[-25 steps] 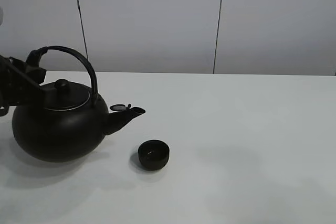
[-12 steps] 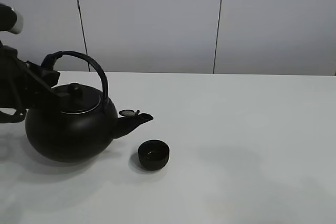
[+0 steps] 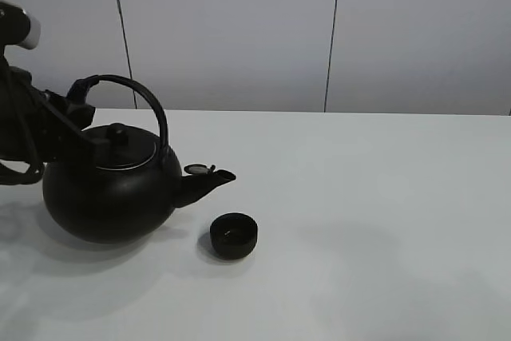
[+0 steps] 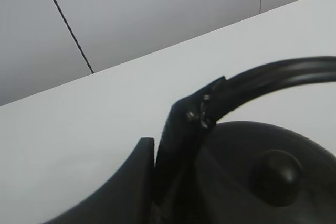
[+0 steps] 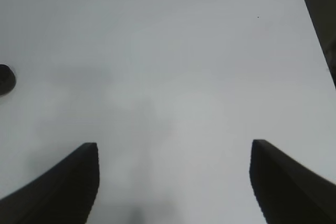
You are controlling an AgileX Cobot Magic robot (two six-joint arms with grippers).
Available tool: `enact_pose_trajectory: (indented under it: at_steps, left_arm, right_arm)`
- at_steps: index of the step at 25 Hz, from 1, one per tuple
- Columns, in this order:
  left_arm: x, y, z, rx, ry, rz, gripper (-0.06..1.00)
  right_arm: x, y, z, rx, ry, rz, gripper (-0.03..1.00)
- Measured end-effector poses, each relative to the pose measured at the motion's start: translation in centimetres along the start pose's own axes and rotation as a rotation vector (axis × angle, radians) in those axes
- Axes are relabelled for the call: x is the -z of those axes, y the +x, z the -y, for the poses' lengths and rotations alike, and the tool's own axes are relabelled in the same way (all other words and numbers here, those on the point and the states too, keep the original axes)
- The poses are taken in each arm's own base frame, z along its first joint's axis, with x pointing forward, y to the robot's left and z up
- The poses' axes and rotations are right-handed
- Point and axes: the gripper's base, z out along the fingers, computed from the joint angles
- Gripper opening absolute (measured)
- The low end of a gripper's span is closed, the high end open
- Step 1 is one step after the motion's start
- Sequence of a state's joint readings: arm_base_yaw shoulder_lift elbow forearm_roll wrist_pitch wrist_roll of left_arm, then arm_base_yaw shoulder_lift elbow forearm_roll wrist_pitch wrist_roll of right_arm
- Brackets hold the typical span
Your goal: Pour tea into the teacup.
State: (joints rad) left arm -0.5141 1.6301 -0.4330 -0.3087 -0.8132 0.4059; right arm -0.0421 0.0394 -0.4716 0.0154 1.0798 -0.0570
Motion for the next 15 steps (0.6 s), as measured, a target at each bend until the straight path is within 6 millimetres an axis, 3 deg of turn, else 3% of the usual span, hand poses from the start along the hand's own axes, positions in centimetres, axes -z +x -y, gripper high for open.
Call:
enact_pose_trajectory:
  at_steps: [15]
  left_arm:
    - [0.10,0.03,0.19,-0.090,0.041,0.021,0.13]
  right_arm:
    - [0.00,0.01,0.00,0.000,0.000,-0.001,0.55]
